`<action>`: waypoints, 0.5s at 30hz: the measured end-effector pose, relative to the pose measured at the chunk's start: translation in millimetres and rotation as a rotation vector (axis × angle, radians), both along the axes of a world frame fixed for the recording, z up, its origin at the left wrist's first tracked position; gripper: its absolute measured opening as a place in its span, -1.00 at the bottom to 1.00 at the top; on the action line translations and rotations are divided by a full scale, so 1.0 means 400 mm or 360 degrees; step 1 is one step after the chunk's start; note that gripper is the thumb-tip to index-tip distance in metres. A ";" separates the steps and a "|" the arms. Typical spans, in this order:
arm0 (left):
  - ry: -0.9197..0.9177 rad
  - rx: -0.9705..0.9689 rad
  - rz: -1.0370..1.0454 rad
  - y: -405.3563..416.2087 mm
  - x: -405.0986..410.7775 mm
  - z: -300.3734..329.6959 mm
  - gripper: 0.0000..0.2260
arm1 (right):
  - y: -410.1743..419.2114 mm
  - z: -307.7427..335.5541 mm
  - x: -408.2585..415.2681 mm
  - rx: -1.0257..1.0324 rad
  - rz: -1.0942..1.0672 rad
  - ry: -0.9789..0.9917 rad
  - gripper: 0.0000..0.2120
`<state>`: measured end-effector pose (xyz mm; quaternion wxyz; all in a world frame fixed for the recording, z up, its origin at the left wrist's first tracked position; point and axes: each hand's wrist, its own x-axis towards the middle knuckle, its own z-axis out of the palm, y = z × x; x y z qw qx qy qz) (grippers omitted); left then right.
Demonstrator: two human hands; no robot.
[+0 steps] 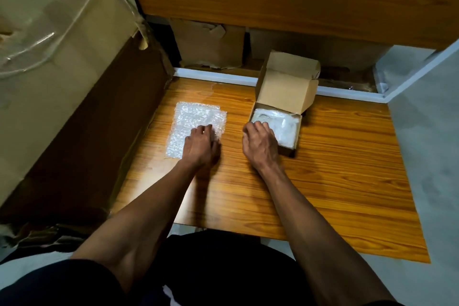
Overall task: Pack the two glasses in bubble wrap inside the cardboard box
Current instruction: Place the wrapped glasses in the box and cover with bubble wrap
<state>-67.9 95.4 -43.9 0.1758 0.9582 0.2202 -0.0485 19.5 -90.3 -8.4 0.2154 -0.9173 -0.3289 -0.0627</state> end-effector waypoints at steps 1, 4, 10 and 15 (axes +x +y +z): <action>-0.0061 -0.0064 -0.0020 0.006 -0.003 -0.005 -0.56 | 0.017 -0.005 -0.010 0.0035 0.0069 0.0037 -0.84; -0.0295 -0.0205 0.0085 0.026 -0.003 -0.010 -0.62 | 0.067 -0.020 -0.027 0.0037 0.0178 0.0184 -0.79; -0.0131 -0.0043 0.0102 0.102 0.023 -0.001 -0.43 | 0.140 -0.046 -0.019 -0.0364 0.0302 0.0667 -0.43; 0.0125 0.0067 -0.0165 0.142 0.075 0.021 -0.28 | 0.158 -0.052 -0.023 -0.0645 0.0387 0.0586 -0.48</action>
